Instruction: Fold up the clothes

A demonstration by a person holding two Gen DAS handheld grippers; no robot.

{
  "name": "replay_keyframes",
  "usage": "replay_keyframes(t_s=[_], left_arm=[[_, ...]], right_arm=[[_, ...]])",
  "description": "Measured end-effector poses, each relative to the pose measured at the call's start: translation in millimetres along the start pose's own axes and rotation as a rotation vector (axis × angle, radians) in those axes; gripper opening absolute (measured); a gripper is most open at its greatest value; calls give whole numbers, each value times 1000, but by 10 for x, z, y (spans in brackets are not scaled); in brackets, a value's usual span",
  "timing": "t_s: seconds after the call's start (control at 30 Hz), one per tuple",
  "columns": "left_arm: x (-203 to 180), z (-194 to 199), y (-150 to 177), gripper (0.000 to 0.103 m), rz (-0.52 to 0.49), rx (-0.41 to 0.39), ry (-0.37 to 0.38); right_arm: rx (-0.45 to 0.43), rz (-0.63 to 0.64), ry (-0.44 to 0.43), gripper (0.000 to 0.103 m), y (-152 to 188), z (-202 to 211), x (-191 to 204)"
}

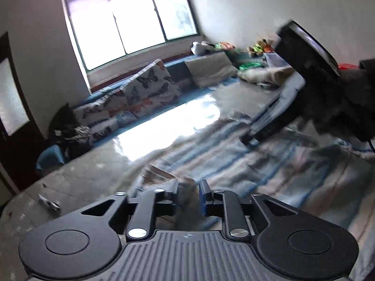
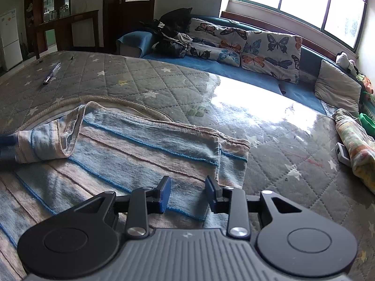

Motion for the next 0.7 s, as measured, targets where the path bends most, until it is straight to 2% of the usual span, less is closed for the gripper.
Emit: replay_keyframes(t_s=[0.03,0.1,0.17,0.3,0.37,0.43,0.47,0.53,0.7], left_arm=[[45,-9,-21,56,13,3,-17],[140,-39,-61,56,44,15,-49],[287,-191,-68,55,116,79,-43],[518,-452,-56,54,266,197,77],[582,-477,-34,45,300,212,118],[603,-474,-23,25,303,208,137],[602,-455,-21,20,295,199,134],[660,-347,-16,8,287,166,86],[1072,-268,-4,9,348,117,-202]], right_arm=[[0,0,0,33,-1,1,0],[0,0,0,33,0,2,2],[-2,-1,-1,33,3,1,1],[-1,0,-1,33,4,-1,1],[-1,1,-1,33,4,-2,-1],[-1,2,-2,34,5,-3,-5],[-2,1,-2,34,7,-3,-7],[-2,1,-3,34,11,-3,-10],[-3,0,-1,34,17,-4,-8]])
Point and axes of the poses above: each gripper's, at about its wrist camera, not at the fingertips, and z roughly against the way its jaws point, x to its left, y to its underside, the point moved 4 cm from there along -z, roughly the way its jaws point, and after that the axes turned 14 degrees about x, right-handed, at the moved point
